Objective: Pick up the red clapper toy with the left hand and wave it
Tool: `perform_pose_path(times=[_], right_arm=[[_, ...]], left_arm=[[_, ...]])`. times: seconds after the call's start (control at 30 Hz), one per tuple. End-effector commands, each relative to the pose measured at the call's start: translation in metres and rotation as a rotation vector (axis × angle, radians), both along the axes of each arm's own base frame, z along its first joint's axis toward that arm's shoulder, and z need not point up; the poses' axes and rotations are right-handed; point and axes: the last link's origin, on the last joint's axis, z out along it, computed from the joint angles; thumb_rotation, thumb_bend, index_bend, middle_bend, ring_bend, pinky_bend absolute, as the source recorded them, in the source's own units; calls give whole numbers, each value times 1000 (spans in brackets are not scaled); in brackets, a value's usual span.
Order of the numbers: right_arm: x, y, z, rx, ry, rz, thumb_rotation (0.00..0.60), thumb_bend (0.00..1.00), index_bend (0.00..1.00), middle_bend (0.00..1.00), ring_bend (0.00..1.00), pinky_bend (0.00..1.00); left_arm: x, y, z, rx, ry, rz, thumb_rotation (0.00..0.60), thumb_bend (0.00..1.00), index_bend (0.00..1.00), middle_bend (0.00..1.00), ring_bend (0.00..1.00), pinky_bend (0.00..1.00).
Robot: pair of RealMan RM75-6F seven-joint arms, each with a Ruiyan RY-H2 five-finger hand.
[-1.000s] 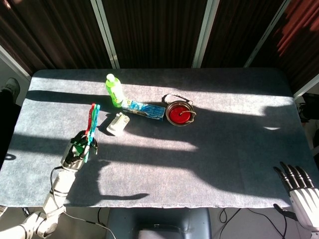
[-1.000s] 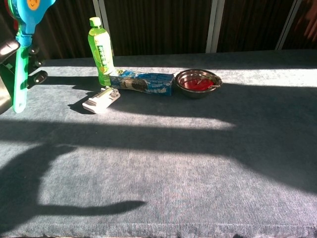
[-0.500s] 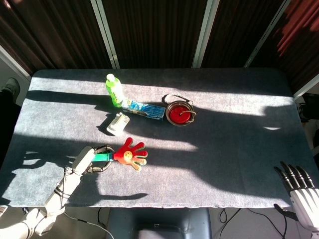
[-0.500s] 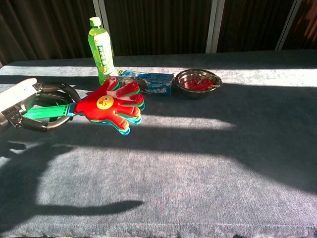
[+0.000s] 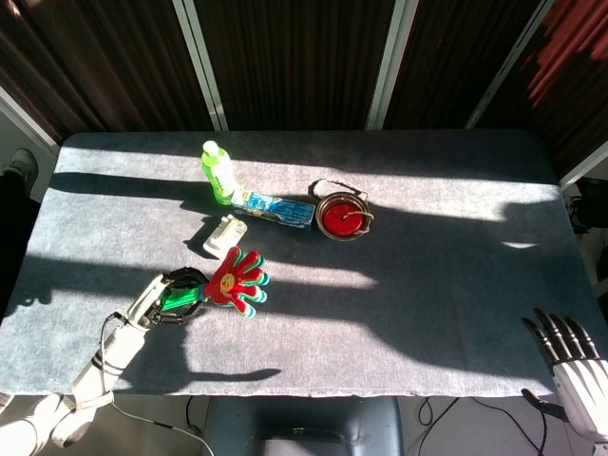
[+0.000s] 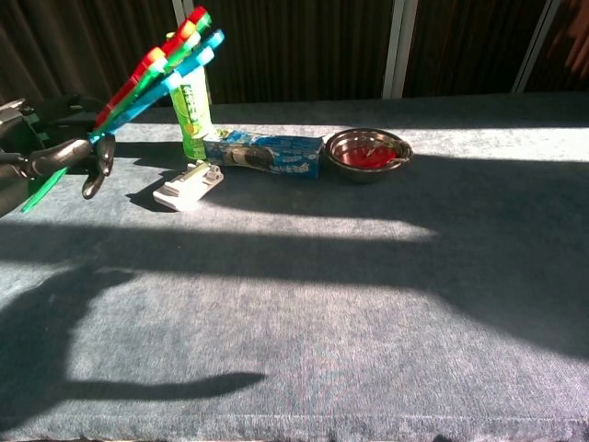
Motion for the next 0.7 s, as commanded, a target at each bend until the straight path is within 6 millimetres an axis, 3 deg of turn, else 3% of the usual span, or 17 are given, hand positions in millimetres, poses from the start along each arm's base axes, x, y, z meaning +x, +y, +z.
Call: perform_pose_path(times=[0.03, 0.13, 0.23, 0.57, 0.7], right_arm=[[0, 0, 0, -1, 0, 0, 600, 144, 0, 0, 0, 0], [0, 0, -1, 2, 2, -2, 600, 144, 0, 0, 0, 0], [0, 0, -1, 4, 2, -1, 600, 145, 0, 0, 0, 0], [0, 0, 1, 1, -2, 0, 600, 144, 0, 0, 0, 0], [0, 0, 1, -1, -4, 2, 600, 144, 0, 0, 0, 0]], left_arm=[[-1, 8, 63, -247, -747, 32, 600, 584, 846, 820, 523, 655], [-5, 7, 63, -218, -735, 37, 600, 584, 846, 821, 522, 654], [-6, 4, 49, -173, -552, 25, 600, 582, 846, 821, 522, 653], [-22, -4, -23, 145, 581, -205, 600, 576, 846, 822, 523, 655], [-23, -4, -41, 274, 875, -267, 600, 574, 846, 821, 523, 654]])
